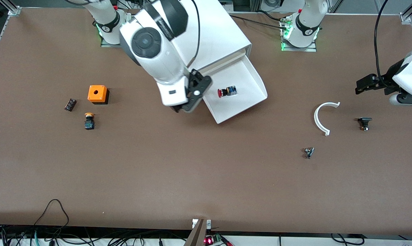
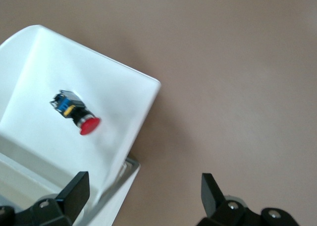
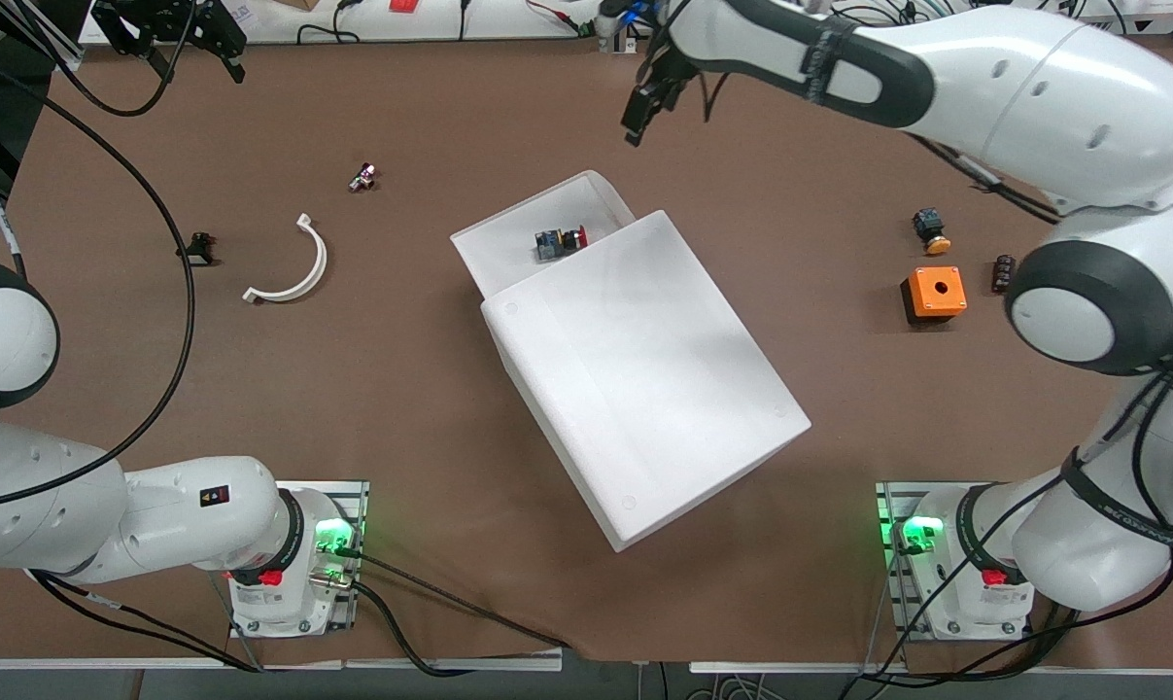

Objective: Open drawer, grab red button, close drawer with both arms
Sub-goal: 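Reach the right gripper into the open drawer while the left gripper withdraws, then grasp the red-capped button in the drawer with the right gripper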

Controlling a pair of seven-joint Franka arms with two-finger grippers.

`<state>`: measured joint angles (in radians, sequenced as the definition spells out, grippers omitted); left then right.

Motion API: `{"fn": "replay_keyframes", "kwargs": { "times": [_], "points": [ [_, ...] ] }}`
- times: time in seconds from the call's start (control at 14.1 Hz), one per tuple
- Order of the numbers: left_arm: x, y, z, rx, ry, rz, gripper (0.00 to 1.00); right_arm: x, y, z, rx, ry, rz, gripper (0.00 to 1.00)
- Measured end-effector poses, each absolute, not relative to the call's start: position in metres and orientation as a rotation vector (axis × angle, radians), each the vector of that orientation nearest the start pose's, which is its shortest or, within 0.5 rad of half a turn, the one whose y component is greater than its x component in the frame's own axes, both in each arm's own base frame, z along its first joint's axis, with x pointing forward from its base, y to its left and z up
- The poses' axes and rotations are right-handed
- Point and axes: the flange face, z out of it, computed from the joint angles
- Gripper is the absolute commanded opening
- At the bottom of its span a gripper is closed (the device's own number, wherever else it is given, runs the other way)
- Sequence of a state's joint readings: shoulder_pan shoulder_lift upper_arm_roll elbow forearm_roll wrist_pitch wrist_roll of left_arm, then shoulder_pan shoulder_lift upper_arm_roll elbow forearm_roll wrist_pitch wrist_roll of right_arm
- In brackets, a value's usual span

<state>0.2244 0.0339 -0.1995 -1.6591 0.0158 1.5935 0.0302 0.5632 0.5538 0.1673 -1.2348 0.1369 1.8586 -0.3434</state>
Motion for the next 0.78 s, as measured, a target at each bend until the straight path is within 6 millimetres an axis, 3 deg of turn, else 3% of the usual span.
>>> {"fn": "replay_keyframes", "kwargs": {
  "times": [0.28, 0.57, 0.78],
  "points": [
    [0.56, 0.018, 0.567, -3.131, 0.008, 0.165, 1.0, 0.541, 0.51, 0.432, -2.302, -1.73, -0.066, 1.0],
    [0.56, 0.018, 0.568, -3.131, 0.009, 0.162, 1.0, 0.5, 0.557, 0.42, -2.208, -1.875, -0.065, 1.0],
    [0.559, 0.017, 0.571, -3.13, 0.009, 0.153, 1.0, 0.484, 0.578, 0.398, -2.167, -1.948, -0.067, 1.0]
  ]
}}
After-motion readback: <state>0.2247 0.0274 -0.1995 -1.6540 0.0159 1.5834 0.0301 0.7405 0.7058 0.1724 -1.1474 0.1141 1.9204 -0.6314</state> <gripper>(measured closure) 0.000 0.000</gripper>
